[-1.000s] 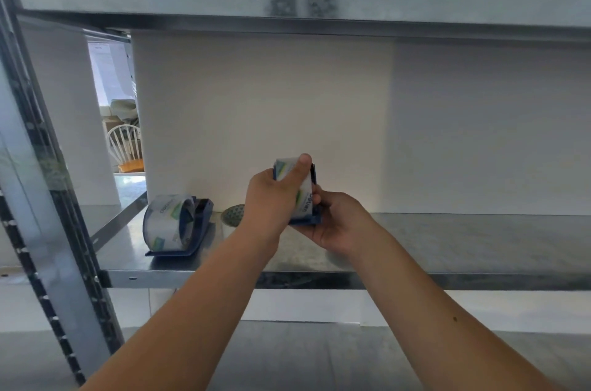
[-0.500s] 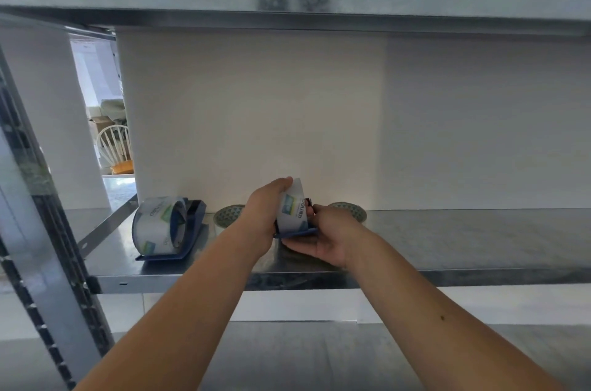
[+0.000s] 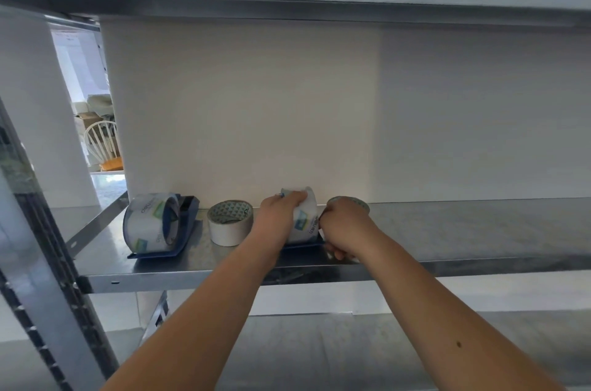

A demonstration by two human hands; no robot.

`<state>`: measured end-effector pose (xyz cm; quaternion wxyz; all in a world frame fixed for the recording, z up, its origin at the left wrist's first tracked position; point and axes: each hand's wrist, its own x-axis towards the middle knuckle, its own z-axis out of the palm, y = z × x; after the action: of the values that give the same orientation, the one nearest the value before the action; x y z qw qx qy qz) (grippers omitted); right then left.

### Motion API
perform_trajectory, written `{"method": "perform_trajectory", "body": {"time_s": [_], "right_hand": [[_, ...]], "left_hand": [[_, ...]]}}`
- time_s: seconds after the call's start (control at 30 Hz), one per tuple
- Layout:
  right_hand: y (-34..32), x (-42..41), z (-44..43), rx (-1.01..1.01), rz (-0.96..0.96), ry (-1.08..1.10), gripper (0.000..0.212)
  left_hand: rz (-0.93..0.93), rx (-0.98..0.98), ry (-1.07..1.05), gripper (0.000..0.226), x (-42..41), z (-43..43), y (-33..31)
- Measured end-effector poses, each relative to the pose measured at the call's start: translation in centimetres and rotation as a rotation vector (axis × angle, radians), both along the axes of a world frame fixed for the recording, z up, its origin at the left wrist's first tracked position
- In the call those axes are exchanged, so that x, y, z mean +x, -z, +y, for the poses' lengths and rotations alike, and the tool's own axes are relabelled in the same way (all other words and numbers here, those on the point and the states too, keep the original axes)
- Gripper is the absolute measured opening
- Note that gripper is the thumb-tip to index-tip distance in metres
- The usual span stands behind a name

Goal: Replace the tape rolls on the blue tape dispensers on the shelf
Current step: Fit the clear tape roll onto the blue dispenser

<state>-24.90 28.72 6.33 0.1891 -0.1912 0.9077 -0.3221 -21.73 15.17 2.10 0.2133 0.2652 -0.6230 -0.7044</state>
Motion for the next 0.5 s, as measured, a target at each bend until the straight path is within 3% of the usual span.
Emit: {"method": "perform_trajectory", "body": {"time_s": [0.23, 0.4, 0.5], "right_hand": [[2.1, -0.3, -0.4, -0.083, 0.107, -0.013, 0.029], [2.6, -0.4, -0.4, -0.124, 0.139, -0.024, 0.027], [2.6, -0.3, -0.4, -0.117, 0.12, -0.012, 0.027]], "left_hand": [[0.018, -0.001, 0.02, 0.022, 0.4, -0.2, 0.0], [0.05, 0.018, 0.051, 0.041, 1.1, 0.0, -0.3], [0.057, -0.015, 0.067, 0.03, 1.4, -0.1, 0.0]]}}
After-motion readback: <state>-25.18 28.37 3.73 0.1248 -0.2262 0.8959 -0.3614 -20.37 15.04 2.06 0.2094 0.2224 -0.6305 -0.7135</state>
